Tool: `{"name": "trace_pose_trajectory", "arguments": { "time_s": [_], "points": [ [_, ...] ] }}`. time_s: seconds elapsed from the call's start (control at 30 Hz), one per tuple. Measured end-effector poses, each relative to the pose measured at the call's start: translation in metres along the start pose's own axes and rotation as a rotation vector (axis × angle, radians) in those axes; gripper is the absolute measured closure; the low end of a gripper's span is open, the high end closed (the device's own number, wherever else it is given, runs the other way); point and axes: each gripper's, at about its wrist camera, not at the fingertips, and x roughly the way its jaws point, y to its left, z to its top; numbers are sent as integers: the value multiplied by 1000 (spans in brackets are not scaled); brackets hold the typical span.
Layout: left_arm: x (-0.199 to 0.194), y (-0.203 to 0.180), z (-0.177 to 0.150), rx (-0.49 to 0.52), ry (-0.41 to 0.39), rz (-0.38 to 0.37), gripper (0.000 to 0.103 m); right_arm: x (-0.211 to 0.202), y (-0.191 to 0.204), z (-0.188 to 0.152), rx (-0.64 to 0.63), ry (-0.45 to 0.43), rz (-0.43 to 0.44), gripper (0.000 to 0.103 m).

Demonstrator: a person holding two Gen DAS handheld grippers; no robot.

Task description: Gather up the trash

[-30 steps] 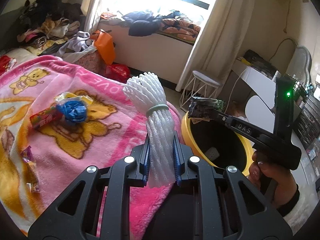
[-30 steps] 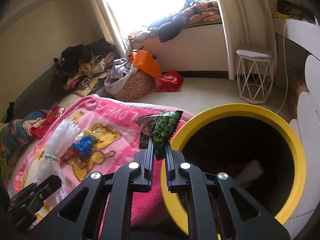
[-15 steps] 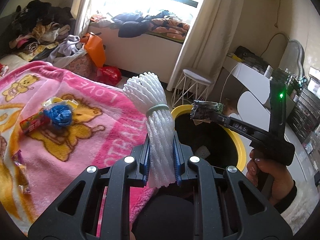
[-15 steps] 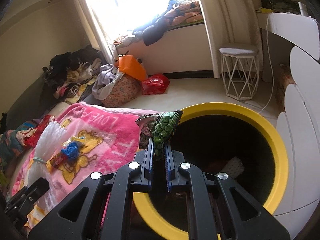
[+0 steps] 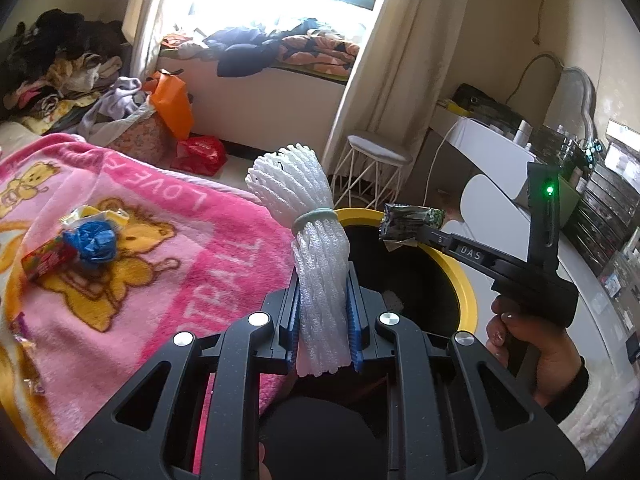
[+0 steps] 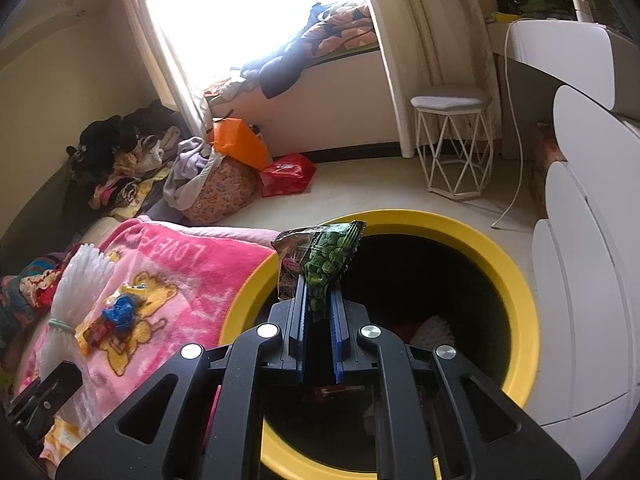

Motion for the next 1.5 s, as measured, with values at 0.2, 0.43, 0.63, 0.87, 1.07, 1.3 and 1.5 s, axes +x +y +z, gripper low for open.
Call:
{"name": "trace_pose_trajectory", "arguments": {
  "time_s": [0.2,0.43,0.63,0.87,1.07,1.3,1.5],
  "points": [
    [7,-9,0,15,8,-15,89,0,-14,1,19,-1,-39,93],
    [19,-21,-1,36,25,-31,89,1,-27,2,27,-6,-82,93],
    [30,-31,-1,54,42,-42,89,1,-36,2,34,-14,-111,93],
    [45,-44,-2,87,63,-58,89,1,-47,1,37,-16,-147,93],
    [63,-53,-4,108,89,-73,89,5,-56,0,48,-2,-162,93],
    [82,-61,-4,138,120,-74,89,7,-61,-2,57,14,-164,92],
    [102,-60,-2,137,155,-60,88,9,-65,-2,64,26,-159,90]
  ]
}}
